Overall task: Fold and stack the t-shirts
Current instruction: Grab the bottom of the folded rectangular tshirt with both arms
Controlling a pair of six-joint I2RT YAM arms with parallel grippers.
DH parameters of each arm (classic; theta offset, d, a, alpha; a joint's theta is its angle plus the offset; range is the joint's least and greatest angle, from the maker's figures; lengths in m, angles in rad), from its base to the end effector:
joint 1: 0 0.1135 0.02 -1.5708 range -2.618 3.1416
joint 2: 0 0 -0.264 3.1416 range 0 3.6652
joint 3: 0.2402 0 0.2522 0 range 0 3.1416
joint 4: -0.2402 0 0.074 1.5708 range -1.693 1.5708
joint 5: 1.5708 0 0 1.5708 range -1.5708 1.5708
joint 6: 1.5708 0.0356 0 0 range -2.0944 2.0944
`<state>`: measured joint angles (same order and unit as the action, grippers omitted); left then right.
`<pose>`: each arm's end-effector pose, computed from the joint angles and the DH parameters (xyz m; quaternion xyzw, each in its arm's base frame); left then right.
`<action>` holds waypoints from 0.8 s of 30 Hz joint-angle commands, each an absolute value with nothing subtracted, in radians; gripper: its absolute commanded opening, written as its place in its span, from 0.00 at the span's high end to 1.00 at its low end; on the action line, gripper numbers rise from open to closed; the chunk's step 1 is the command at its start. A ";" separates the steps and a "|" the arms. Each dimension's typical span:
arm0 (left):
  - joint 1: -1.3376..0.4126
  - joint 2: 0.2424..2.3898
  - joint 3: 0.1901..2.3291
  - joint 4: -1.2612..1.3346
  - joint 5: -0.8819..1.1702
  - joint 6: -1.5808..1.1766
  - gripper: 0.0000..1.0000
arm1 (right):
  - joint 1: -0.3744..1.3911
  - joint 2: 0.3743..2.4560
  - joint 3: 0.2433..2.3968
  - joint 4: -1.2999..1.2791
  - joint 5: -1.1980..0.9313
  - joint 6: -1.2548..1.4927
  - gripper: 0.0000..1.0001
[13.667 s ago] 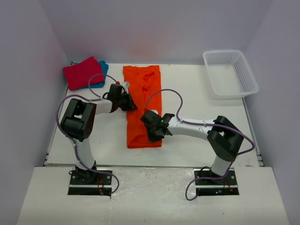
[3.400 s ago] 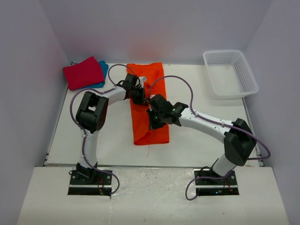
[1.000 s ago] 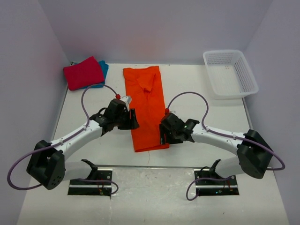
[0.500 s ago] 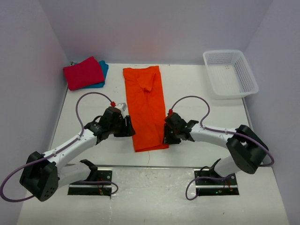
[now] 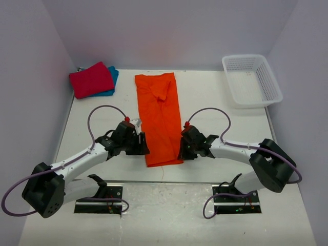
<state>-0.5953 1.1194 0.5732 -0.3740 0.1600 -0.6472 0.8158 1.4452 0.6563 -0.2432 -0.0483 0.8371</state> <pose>0.1719 -0.1233 0.1882 0.0010 0.9449 -0.2470 0.2150 0.1758 0.1893 0.1498 0.0038 0.9637 0.2114 0.1631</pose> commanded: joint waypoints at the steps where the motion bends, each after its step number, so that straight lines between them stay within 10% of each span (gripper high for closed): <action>1: -0.620 1.149 0.549 -0.336 0.196 -0.672 0.42 | 0.824 1.421 0.641 -0.278 -0.049 0.854 0.76; 5: -0.637 1.158 0.529 -0.292 0.222 -0.696 0.40 | 0.825 1.422 0.637 -0.268 -0.057 0.856 0.99; 24: -0.758 1.212 0.476 -0.204 0.229 -0.805 0.37 | 0.827 1.424 0.635 -0.270 -0.054 0.850 1.00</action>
